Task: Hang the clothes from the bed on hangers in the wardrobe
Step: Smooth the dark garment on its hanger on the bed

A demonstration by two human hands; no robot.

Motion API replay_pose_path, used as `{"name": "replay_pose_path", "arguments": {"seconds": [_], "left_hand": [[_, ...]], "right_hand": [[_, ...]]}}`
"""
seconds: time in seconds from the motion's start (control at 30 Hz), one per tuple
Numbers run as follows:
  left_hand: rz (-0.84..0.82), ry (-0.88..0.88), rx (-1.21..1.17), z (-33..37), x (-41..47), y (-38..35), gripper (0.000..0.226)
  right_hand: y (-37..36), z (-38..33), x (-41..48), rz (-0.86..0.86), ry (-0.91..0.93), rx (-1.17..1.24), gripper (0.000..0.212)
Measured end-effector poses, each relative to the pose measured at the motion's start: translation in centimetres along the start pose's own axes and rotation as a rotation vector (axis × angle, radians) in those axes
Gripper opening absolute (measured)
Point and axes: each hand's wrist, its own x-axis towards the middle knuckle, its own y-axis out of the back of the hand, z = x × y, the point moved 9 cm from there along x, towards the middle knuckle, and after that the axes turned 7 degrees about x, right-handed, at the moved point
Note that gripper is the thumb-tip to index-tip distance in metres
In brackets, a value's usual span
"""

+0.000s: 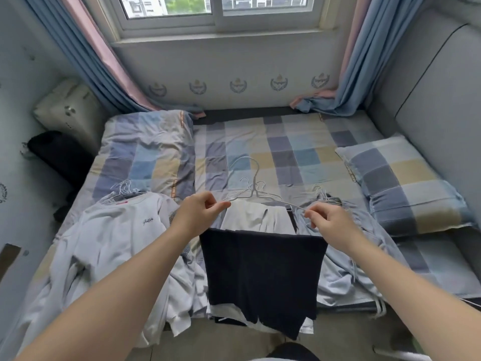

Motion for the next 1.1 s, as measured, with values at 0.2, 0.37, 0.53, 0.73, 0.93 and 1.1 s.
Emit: {"name": "replay_pose_path", "arguments": {"seconds": [0.2, 0.37, 0.53, 0.73, 0.93, 1.1], "left_hand": [[-0.050, 0.130, 0.038, -1.6, 6.4, -6.2, 0.033], [-0.134, 0.229, 0.161, -4.7, 10.2, -12.7, 0.032], [-0.173, 0.277, 0.272, -8.0, 14.5, -19.3, 0.034], [-0.045, 0.310, 0.328, -11.0, 22.1, -24.5, 0.039], [-0.045, 0.326, 0.284, -14.5, 29.3, -29.1, 0.034], [-0.241, 0.341, 0.247, -16.3, 28.2, -32.7, 0.057]], "right_hand": [[-1.5, 5.8, 8.8, -0.126, -0.107, -0.088, 0.015], [-4.1, 12.1, 14.3, -0.165, -0.230, -0.223, 0.016], [-6.8, 18.8, 18.6, -0.092, -0.323, -0.351, 0.020], [-11.2, 25.8, 25.8, -0.061, -0.378, -0.363, 0.025], [-15.4, 30.5, 31.6, -0.089, -0.432, -0.313, 0.062], [-17.4, 31.1, 29.6, -0.051, -0.449, -0.253, 0.068]]}}
